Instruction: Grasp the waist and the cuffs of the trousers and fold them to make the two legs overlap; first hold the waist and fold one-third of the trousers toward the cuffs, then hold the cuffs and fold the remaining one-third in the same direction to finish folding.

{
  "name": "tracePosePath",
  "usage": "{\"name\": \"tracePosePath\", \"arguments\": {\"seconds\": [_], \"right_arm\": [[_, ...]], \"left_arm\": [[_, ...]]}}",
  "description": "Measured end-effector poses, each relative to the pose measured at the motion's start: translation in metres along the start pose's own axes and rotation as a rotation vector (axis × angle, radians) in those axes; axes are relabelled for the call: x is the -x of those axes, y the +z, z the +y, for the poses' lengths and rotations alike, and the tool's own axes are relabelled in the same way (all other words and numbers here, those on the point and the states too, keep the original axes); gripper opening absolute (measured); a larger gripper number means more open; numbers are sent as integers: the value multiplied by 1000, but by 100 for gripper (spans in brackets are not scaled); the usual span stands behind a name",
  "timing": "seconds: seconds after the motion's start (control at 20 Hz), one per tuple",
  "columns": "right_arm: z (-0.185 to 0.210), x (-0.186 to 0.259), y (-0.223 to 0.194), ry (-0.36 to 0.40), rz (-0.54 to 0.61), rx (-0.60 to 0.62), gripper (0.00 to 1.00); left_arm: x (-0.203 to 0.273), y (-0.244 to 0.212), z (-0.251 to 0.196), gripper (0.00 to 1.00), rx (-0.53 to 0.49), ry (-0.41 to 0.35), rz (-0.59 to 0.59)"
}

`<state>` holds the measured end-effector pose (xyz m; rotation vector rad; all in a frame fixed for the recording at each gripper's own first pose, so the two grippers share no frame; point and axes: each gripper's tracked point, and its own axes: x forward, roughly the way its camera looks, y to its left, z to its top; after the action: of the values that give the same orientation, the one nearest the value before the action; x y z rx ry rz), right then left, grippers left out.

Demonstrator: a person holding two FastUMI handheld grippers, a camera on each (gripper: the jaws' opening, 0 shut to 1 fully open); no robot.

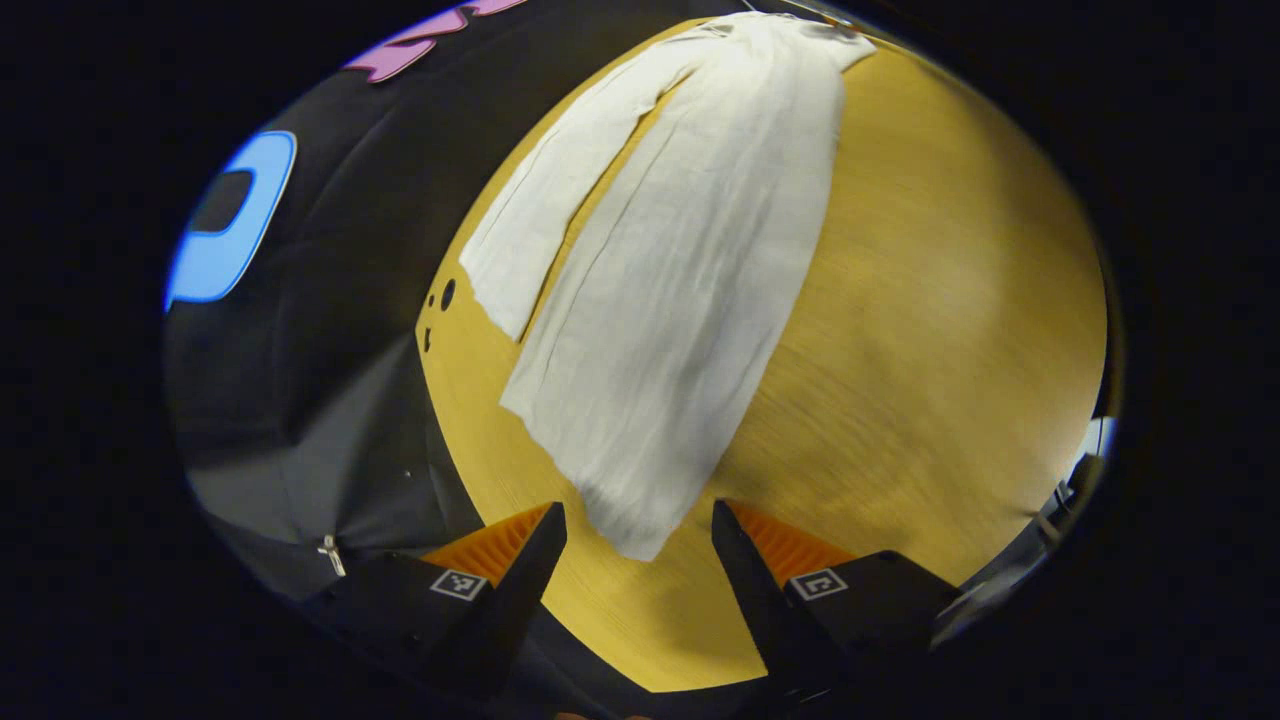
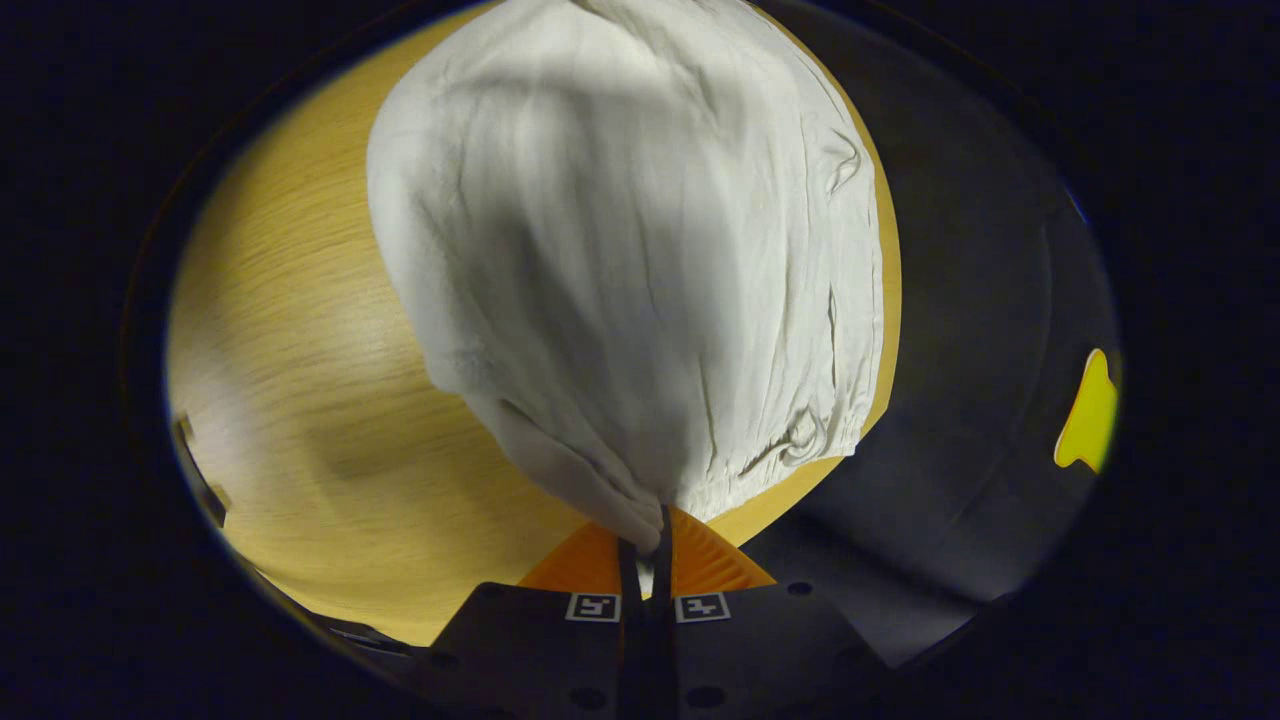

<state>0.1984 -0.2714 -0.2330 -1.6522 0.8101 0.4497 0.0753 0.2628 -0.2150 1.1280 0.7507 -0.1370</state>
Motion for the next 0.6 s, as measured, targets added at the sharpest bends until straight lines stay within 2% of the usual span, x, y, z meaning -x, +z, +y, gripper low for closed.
{"name": "tracePosePath", "arguments": {"seconds": [0.2,0.3,0.45,0.5,0.6], "right_arm": [[0,0,0,2,0,1,5],[0,0,0,-1,-1,6,5],[0,1,1,-12,3,25,5],[0,1,0,-15,5,31,5],[0,1,1,-20,3,38,5]], "left_arm": [[-10,7,5,90,-122,-60,5],[-20,11,6,86,-209,-121,6],[-31,17,16,66,-239,-139,8],[-34,18,16,67,-230,-139,14],[-39,21,15,46,-228,-129,12]]}}
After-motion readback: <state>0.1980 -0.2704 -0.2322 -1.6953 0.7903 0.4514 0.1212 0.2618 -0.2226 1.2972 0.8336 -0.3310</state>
